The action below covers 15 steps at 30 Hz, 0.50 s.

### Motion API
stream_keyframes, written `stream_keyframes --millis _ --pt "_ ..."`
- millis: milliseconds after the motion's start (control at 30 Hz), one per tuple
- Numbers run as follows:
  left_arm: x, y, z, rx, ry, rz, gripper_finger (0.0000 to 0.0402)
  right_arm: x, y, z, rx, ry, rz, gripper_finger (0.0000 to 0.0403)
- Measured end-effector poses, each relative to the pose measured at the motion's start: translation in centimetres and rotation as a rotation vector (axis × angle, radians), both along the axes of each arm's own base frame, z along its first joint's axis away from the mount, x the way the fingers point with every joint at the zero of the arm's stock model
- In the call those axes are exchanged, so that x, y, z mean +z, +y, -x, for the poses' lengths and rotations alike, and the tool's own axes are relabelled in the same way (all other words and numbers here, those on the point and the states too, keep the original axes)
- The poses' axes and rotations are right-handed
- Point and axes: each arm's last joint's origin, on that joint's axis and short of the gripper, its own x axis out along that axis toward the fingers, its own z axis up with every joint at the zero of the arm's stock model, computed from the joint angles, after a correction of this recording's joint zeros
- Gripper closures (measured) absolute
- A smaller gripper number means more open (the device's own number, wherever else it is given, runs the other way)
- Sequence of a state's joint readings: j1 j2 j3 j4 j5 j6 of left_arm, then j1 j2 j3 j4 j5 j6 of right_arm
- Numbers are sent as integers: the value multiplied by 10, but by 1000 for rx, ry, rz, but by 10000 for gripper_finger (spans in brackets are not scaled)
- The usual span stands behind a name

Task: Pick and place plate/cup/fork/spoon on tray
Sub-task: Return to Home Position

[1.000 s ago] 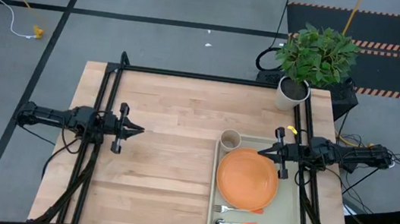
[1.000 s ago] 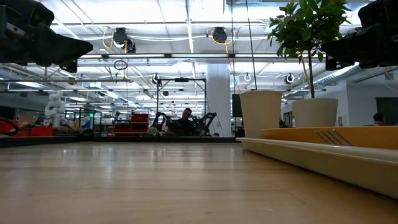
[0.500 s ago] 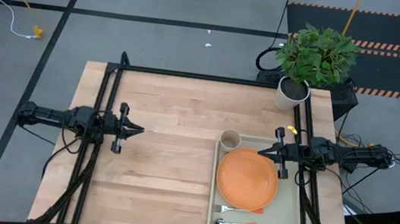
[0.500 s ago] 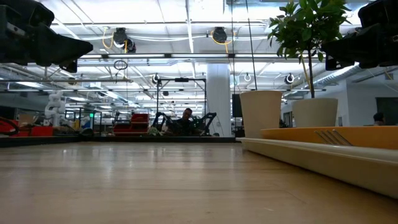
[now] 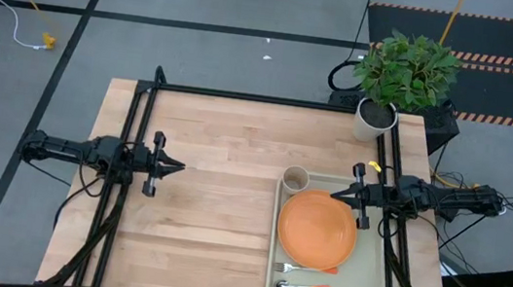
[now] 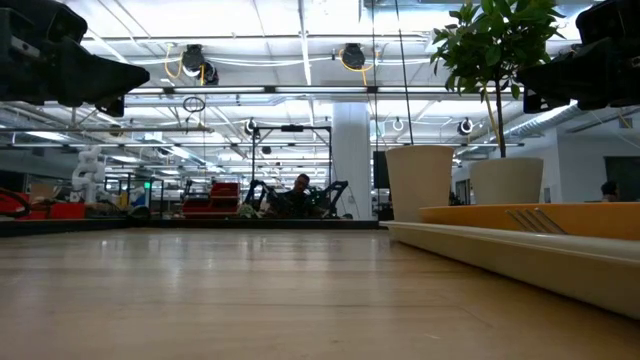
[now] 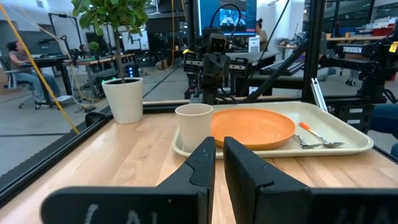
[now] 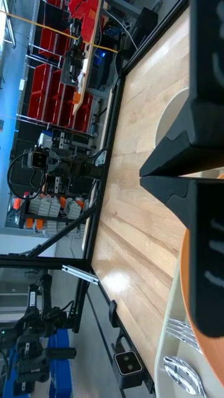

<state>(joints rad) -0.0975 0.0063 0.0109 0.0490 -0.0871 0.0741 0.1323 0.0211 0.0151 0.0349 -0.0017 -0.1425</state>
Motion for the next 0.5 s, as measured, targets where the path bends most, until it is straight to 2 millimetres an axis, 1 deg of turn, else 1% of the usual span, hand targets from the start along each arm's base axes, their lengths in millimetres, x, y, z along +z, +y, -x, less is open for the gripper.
stream_keyframes --millis 500 --pt "0 0 0 -6 1 0 364 0 0 0 0 0 0 403"
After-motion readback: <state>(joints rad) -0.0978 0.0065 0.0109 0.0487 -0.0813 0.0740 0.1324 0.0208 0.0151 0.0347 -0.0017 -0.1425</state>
